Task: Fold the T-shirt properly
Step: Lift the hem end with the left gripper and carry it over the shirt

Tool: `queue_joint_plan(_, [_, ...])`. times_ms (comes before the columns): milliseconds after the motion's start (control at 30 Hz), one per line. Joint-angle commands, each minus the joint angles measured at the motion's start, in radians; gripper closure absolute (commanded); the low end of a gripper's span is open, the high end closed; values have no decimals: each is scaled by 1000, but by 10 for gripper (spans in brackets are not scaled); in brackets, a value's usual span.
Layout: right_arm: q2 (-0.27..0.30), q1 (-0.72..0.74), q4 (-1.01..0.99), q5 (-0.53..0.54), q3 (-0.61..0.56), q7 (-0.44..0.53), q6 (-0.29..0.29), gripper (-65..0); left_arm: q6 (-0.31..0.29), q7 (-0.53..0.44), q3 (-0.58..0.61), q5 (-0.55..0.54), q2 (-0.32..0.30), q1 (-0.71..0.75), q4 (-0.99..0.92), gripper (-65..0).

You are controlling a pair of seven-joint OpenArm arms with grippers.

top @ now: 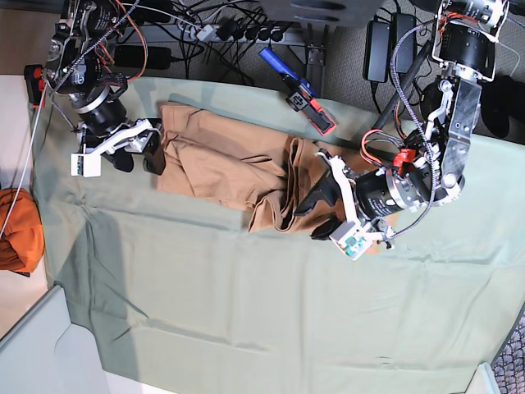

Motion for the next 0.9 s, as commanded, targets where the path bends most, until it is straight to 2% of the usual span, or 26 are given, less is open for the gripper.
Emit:
queue_joint_plan(0, [14, 5, 17, 8, 9, 26, 98, -403, 4, -37, -3, -15, 2, -16, 14, -330])
queue_joint_plan(233, [14, 5, 17, 9, 53, 18, 98, -403, 3, -124, -1, -5, 21, -22, -148, -328])
queue_joint_plan(400, [14, 3, 14, 12, 95, -1, 97, -403, 3, -124, 48, -8, 53, -21, -163, -328])
queue_joint_plan(600, [14, 3, -60, 37, 93, -7, 98, -403, 3, -124, 158, 26, 56, -17, -165, -329])
queue_joint_plan(867, [8, 6, -134, 73, 60, -4, 98, -403, 4, -112, 168, 27, 55, -19, -163, -329])
